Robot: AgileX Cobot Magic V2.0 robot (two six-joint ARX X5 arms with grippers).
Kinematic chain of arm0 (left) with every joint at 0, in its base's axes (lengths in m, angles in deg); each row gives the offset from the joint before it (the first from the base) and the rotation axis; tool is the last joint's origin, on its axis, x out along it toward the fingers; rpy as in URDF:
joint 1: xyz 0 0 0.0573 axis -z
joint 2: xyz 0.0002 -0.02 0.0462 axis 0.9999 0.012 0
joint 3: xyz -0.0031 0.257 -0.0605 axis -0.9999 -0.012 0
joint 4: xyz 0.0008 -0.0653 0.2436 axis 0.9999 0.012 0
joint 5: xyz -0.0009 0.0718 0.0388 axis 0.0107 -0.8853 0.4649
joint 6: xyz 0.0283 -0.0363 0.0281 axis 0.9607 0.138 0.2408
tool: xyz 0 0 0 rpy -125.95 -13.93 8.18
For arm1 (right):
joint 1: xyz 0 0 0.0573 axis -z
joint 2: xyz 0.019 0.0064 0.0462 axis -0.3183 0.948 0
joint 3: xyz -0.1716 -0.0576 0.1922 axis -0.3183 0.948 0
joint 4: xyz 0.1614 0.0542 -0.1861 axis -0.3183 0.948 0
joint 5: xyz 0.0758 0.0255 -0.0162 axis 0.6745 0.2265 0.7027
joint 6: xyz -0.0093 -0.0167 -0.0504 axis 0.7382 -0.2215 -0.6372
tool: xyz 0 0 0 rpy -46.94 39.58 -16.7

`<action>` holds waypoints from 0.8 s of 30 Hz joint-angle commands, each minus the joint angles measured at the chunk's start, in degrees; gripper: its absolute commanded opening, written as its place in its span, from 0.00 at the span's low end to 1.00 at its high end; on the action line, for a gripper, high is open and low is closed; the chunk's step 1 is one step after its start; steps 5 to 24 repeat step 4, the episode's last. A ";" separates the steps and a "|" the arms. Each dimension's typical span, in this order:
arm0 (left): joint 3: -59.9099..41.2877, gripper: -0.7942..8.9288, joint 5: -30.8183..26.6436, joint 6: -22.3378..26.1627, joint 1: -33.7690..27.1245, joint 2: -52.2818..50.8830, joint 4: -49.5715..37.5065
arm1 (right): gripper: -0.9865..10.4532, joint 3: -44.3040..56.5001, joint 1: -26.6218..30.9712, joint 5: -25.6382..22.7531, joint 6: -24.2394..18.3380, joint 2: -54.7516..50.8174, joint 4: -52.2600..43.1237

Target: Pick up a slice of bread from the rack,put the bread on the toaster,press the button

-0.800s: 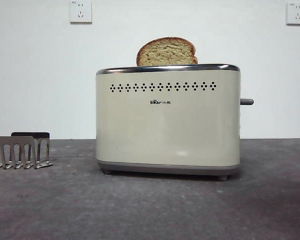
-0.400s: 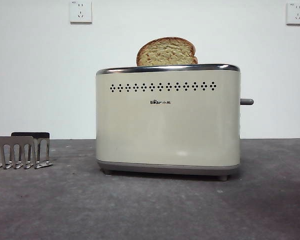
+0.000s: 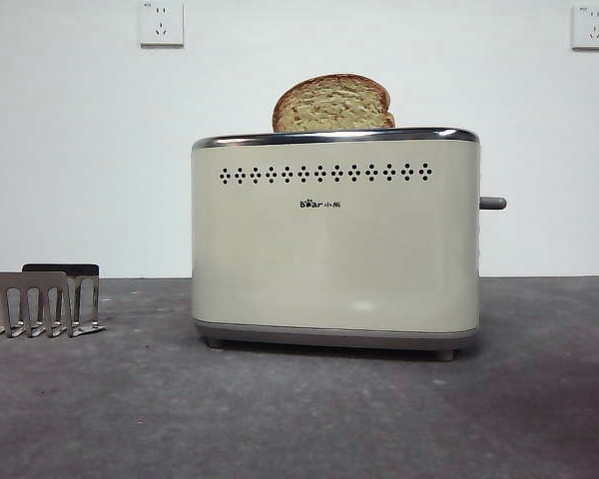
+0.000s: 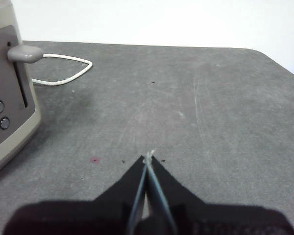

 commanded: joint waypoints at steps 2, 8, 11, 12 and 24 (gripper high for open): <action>-0.61 0.08 0.00 -0.31 0.13 -0.02 -0.39 | 0.09 0.70 -0.04 0.02 -0.26 -0.13 -0.46; -0.61 0.08 0.00 -0.31 0.13 -0.02 -0.39 | 0.09 0.70 -0.04 0.02 -0.26 -0.13 -0.46; -0.61 0.08 0.00 -0.31 0.13 -0.02 -0.39 | 0.09 0.70 -0.04 0.02 -0.26 -0.13 -0.46; -0.61 0.08 0.00 -0.31 0.13 -0.02 -0.39 | 0.09 0.70 -0.04 0.02 -0.26 -0.13 -0.46; -0.61 0.08 0.00 -0.31 0.13 -0.02 -0.39 | 0.09 0.70 -0.04 0.02 -0.26 -0.13 -0.46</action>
